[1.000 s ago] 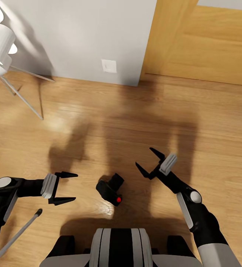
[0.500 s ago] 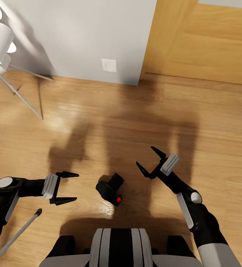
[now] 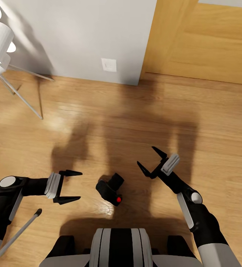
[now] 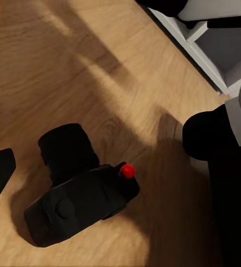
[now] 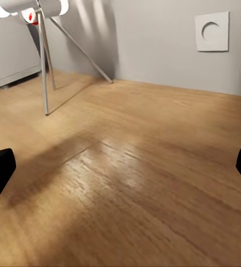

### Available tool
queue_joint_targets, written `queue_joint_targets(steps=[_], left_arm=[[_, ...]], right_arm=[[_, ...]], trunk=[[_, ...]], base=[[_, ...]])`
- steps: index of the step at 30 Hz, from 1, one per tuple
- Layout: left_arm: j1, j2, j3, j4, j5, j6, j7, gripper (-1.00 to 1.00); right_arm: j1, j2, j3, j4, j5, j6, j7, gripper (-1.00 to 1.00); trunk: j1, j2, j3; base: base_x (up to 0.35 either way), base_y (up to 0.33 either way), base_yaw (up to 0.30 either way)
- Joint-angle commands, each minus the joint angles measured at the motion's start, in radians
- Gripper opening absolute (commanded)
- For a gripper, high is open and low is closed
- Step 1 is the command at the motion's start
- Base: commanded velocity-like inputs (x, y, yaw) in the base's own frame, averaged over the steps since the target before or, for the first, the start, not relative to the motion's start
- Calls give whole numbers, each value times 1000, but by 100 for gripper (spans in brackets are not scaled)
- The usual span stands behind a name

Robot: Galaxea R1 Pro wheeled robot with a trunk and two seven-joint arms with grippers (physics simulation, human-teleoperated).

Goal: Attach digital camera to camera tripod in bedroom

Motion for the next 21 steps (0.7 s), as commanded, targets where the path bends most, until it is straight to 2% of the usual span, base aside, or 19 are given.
queue_joint_targets(steps=[1,5,9,11,13,14,15,17,18,21], left_arm=[[0,0,1,-1,1,12,-4,100],[-1,-5,11,-10,3,18,-4,100],[-1,-21,79,-62,7,90,7,100],[-1,-38,126,-71,10,151,35,100],[-2,-75,178,-85,22,213,75,100],[-2,-86,186,-89,25,222,83,100],[-2,-107,199,-95,32,234,95,100],[-2,-127,206,-102,37,241,102,100],[-2,-127,206,-102,37,241,102,100],[-2,-153,212,-114,42,246,112,100]], right_arm=[[-1,0,-1,1,-9,2,3,100],[-1,0,-1,1,-9,3,-13,100],[-1,0,-5,1,-10,3,-19,100],[-1,0,-7,1,-10,3,-20,100],[-1,0,-10,4,-10,3,-20,100],[-1,0,-12,5,-10,3,-20,100],[-1,0,-13,6,-10,3,-20,100],[-1,0,-14,7,-10,3,-20,100],[-1,0,-14,7,-10,3,-20,100],[-1,0,-16,10,-10,3,-21,100]], trunk=[[0,0,0],[0,0,0],[0,0,0],[0,0,0],[0,0,0],[0,0,0],[0,0,0],[0,0,0],[0,0,0],[0,0,0]], base=[[0,0,0],[0,0,0],[0,0,0],[0,0,0],[0,0,0],[0,0,0],[0,0,0],[0,0,0],[0,0,0],[0,0,0]])
